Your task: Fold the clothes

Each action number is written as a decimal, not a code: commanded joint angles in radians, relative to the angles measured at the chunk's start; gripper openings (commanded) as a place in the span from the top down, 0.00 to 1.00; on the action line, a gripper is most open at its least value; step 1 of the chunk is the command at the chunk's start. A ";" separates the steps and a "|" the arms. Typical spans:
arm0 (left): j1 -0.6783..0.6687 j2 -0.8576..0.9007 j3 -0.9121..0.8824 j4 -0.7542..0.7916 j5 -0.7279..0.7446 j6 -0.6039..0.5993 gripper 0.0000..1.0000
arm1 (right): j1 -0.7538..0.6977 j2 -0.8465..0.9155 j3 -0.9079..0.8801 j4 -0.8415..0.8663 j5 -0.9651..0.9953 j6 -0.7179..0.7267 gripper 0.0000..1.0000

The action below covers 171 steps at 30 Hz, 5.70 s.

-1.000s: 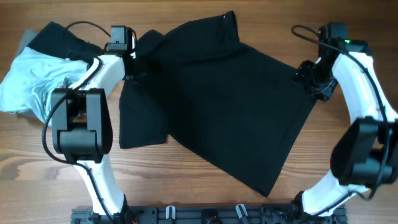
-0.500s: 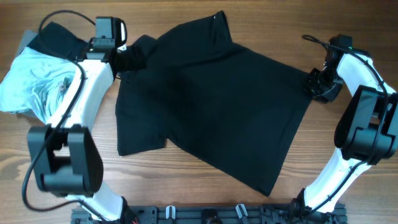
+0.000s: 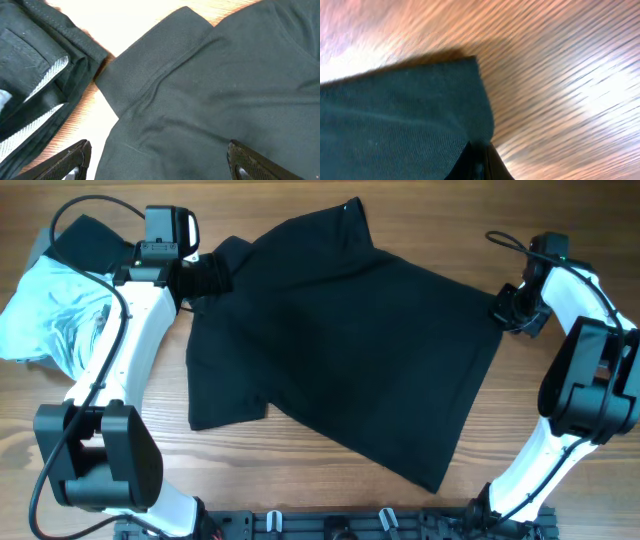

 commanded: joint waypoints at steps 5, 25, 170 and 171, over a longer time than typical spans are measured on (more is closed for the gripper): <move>0.005 -0.020 -0.006 -0.023 0.085 -0.002 0.09 | -0.231 0.046 0.128 0.133 0.077 -0.163 0.77; -0.094 0.018 -0.149 -0.088 0.298 0.243 0.38 | -0.267 -0.428 0.238 -0.526 -0.432 -0.232 0.32; -0.163 -0.013 -0.570 -0.286 0.520 -0.135 0.94 | -0.481 -0.609 -0.665 -0.264 -0.147 0.099 0.39; -0.163 -0.013 -0.570 -0.286 0.520 -0.132 0.94 | -0.481 -0.609 -0.666 -0.274 -0.146 0.126 0.39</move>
